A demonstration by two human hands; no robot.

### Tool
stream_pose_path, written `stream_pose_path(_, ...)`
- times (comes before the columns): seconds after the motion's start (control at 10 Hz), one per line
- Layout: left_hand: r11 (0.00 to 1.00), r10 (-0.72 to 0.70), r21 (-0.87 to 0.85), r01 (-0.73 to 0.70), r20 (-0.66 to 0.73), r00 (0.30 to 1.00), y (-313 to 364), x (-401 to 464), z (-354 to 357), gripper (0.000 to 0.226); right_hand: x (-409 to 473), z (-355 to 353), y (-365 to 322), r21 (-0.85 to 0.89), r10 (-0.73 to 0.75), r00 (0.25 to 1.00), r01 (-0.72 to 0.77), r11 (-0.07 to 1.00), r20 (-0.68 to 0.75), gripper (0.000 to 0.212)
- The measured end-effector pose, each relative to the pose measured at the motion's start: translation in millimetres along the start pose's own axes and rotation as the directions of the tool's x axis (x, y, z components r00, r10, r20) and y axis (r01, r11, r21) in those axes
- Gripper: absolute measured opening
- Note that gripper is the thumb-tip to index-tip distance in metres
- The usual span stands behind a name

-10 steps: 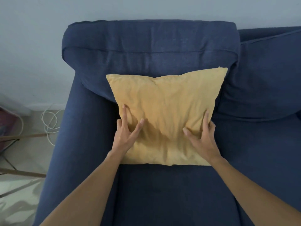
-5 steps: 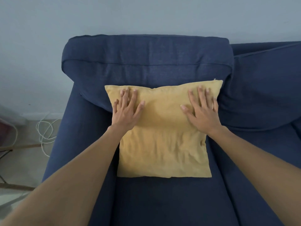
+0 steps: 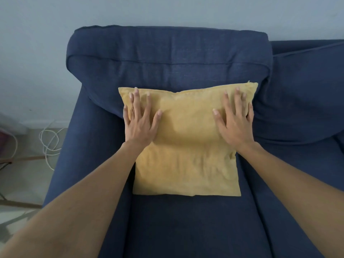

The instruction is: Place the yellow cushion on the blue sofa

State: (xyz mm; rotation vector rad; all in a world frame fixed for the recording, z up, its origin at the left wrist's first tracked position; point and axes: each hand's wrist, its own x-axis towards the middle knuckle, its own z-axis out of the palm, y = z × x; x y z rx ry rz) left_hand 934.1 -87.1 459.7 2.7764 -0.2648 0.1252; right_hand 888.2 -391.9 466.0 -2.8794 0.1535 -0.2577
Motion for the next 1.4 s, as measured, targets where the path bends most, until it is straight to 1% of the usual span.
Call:
stream_pose_path(0.1, 0.993, 0.079, 0.088, -0.082, 0.041, 0.996, -10, -22, 8, 0.076, -19, 6, 0, -0.025, -0.106, 0.991, 0.104, 0.994, -0.084, 0.065)
stream_pose_path(0.2, 0.995, 0.038, 0.091, -0.047, 0.096, 0.995, -19, -26, 18, 0.079, -24, 15, 5, -0.046, -0.071, 0.997, 0.071, 0.996, 0.013, 0.067)
stream_pose_path(0.3, 0.998, 0.022, 0.064, -0.028, 0.103, 0.994, -19, -18, 24, 0.079, -14, 22, 10, -0.077, -0.052, 0.996, 0.058, 0.995, 0.079, 0.068)
stream_pose_path(0.5, 0.994, 0.008, 0.104, -0.029, 0.197, 0.98, -18, 0, 24, 0.083, 2, 27, 13, -0.142, -0.018, 0.981, 0.046, 0.989, 0.193, 0.069)
stream_pose_path(0.6, 0.994, 0.021, 0.098, -0.037, 0.16, 0.987, -16, -6, 20, 0.084, -1, 22, 8, -0.12, -0.024, 0.984, 0.046, 0.992, 0.178, 0.069)
stream_pose_path(0.7, 0.989, 0.068, 0.126, -0.072, 0.033, 0.997, -10, -34, 19, 0.082, -24, 20, 4, -0.082, -0.08, 0.996, 0.077, 0.994, -0.041, 0.066)
stream_pose_path(0.8, 0.963, 0.181, 0.194, -0.185, 0.041, 0.983, -7, -76, 36, 0.085, -62, 31, 10, -0.154, -0.215, 0.97, 0.196, 0.968, -0.117, 0.067)
stream_pose_path(0.9, 0.966, 0.118, 0.222, -0.132, 0.076, 0.99, -15, -97, 53, 0.087, -88, 43, 19, -0.211, -0.251, 0.967, 0.237, 0.948, -0.041, 0.07)
stream_pose_path(1.0, 0.951, 0.116, 0.271, -0.149, 0.136, 0.984, -27, -93, 59, 0.088, -87, 48, 18, -0.252, -0.175, 0.981, 0.19, 0.949, 0.082, 0.075)
stream_pose_path(1.1, 0.942, 0.126, 0.291, -0.169, 0.162, 0.979, -33, -86, 59, 0.09, -81, 46, 15, -0.272, -0.117, 0.978, 0.162, 0.949, 0.174, 0.077)
stream_pose_path(1.2, 0.946, 0.105, 0.293, -0.141, 0.134, 0.985, -30, -92, 58, 0.091, -84, 43, 11, -0.271, -0.095, 0.981, 0.139, 0.953, 0.169, 0.078)
stream_pose_path(1.3, 0.957, 0.092, 0.266, -0.118, 0.105, 0.99, -22, -111, 49, 0.09, -99, 33, 5, -0.243, -0.091, 0.988, 0.12, 0.963, 0.127, 0.077)
stream_pose_path(1.4, 0.965, 0.072, 0.241, -0.102, 0.132, 0.989, -17, -136, 49, 0.088, -126, 32, 4, -0.237, -0.124, 0.991, 0.133, 0.962, 0.051, 0.074)
